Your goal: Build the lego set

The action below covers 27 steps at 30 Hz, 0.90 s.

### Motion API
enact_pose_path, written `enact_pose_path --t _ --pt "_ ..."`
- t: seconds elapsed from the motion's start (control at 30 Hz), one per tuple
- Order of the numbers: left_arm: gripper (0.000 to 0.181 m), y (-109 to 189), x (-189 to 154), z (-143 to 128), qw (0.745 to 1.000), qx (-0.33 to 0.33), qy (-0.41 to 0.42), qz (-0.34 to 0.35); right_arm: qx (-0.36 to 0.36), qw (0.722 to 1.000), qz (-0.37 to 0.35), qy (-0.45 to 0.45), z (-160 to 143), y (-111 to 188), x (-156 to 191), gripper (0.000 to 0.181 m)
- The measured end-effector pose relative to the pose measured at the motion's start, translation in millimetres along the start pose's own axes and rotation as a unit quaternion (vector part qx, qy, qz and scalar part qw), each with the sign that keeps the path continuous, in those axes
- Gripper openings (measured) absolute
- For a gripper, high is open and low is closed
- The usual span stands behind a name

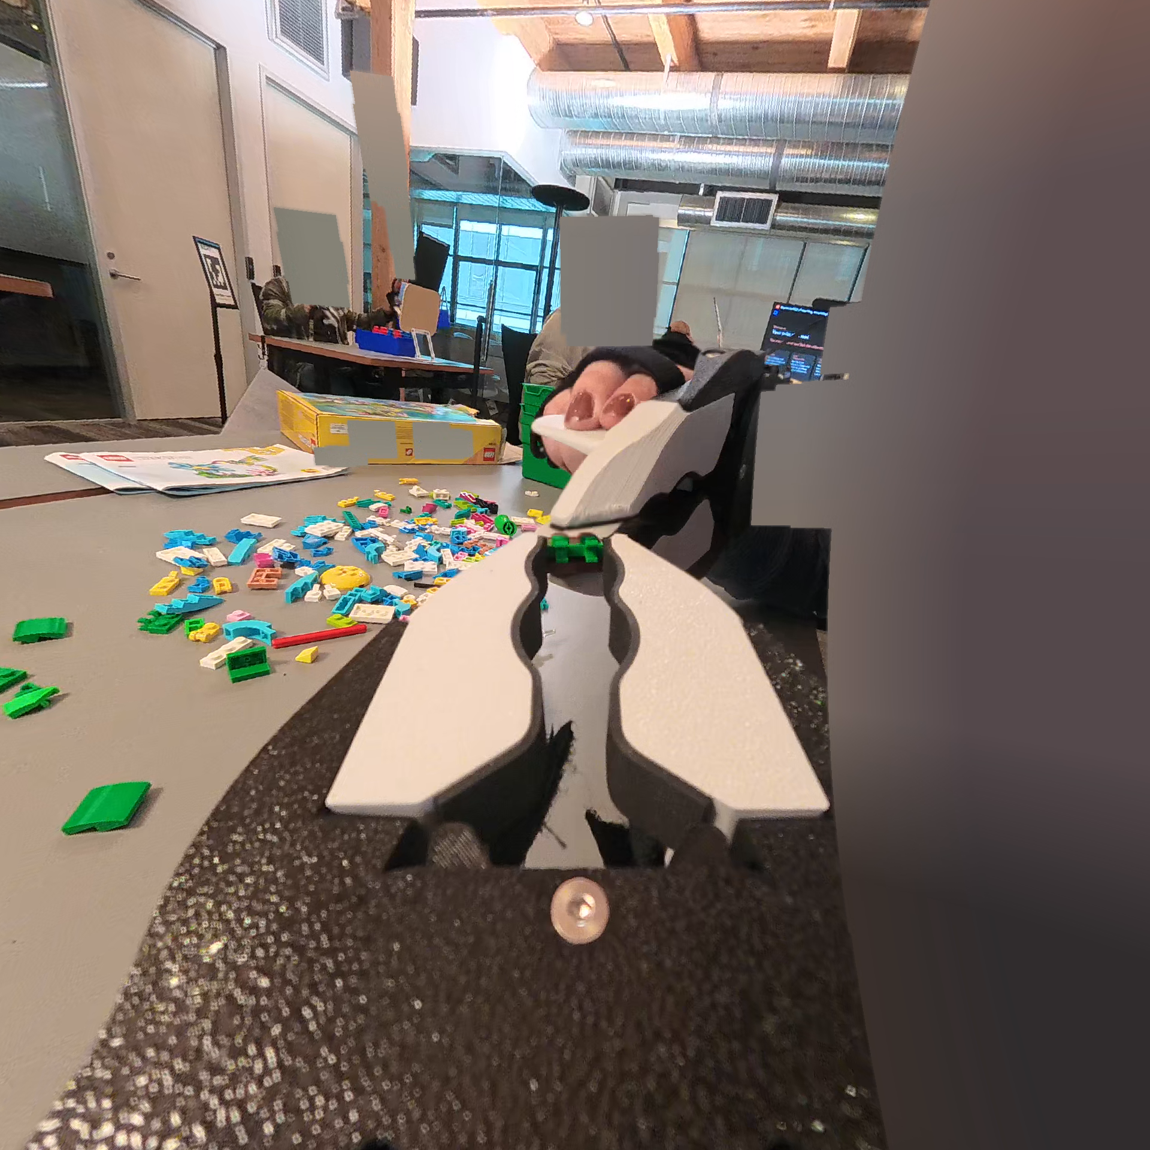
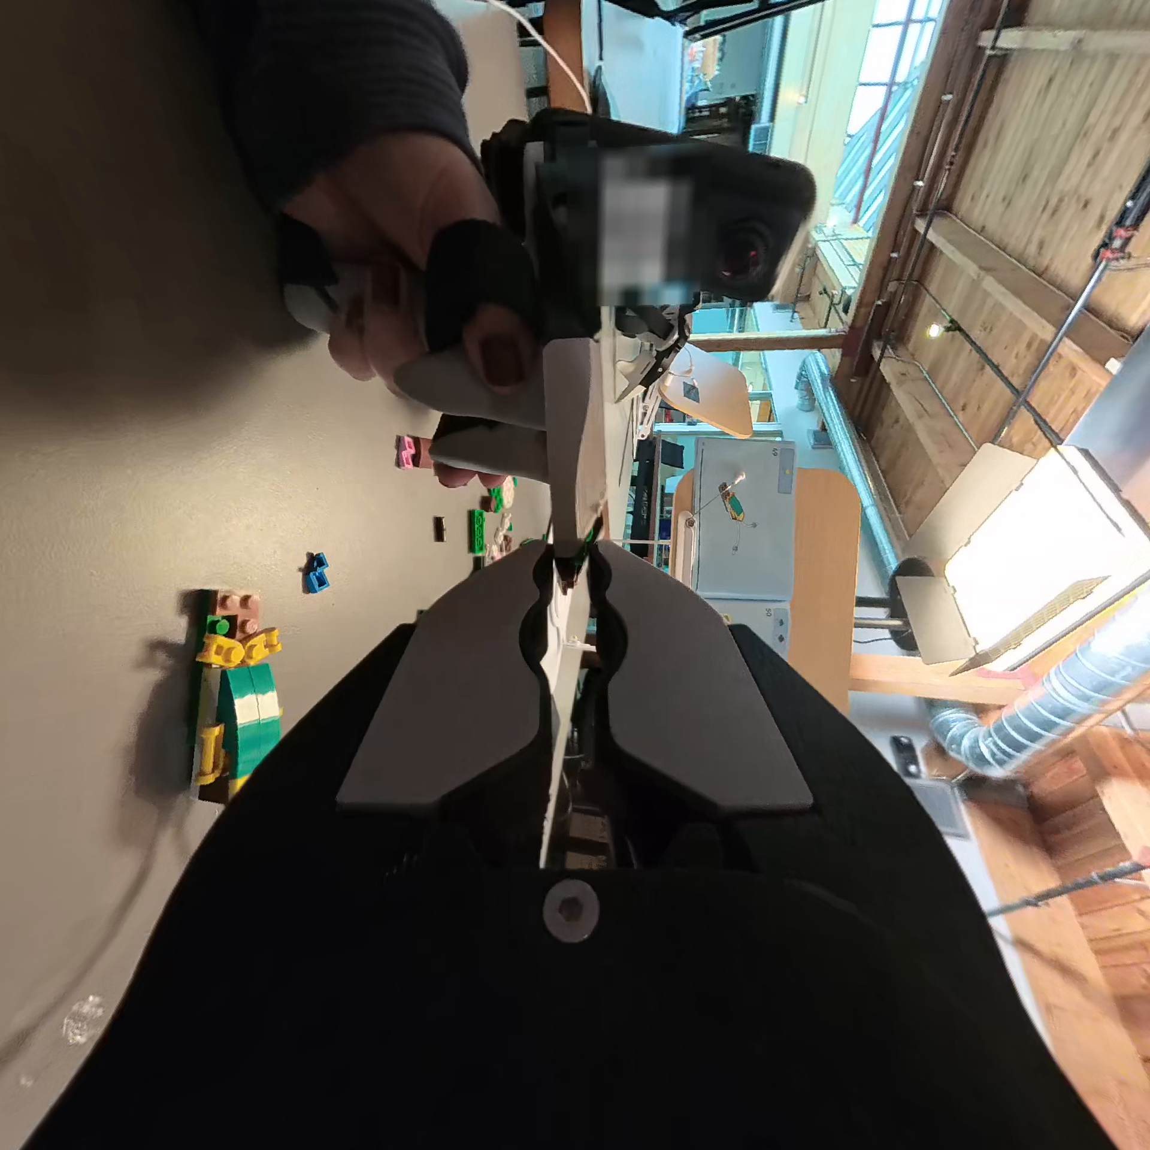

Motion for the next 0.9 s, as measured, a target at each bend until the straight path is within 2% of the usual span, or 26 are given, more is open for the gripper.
enact_pose_path --t 0.2,0.43,0.53,0.63,0.77,0.9 --pt "0.016 4 5 2 0.999 -0.020 0.034 -0.008 -0.010 0.997 0.002 -0.076 -7 1 -7 0.019" --pt "0.016 0 4 0 0.997 -0.012 0.065 -0.045 -0.030 0.995 0.029 -0.088 -4 1 -3 0.017" --pt "0.016 -1 4 -1 0.996 -0.006 0.074 -0.055 -0.041 0.995 0.036 -0.089 -1 1 -1 0.008" --pt "0.016 -2 4 -1 0.995 -0.007 0.078 -0.055 -0.045 0.988 0.063 -0.130 -3 0 -3 0.007" --pt "0.024 4 3 5 1.000 0.015 -0.019 0.019 -0.064 0.969 0.104 -0.216 -9 -1 -4 0.007" --pt "0.028 6 -3 5 0.984 0.070 -0.144 0.078 -0.094 0.943 0.129 -0.291 -16 -1 -7 0.007"
Point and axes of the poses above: each gripper's, where its closed fingertips meet, y back along the fingers, z out of its top, x = y × z across the jaws, the point moved 6 cm from there along y, back along the fingers, and after that the axes turned 9 degrees about x, right-handed, at the moved point
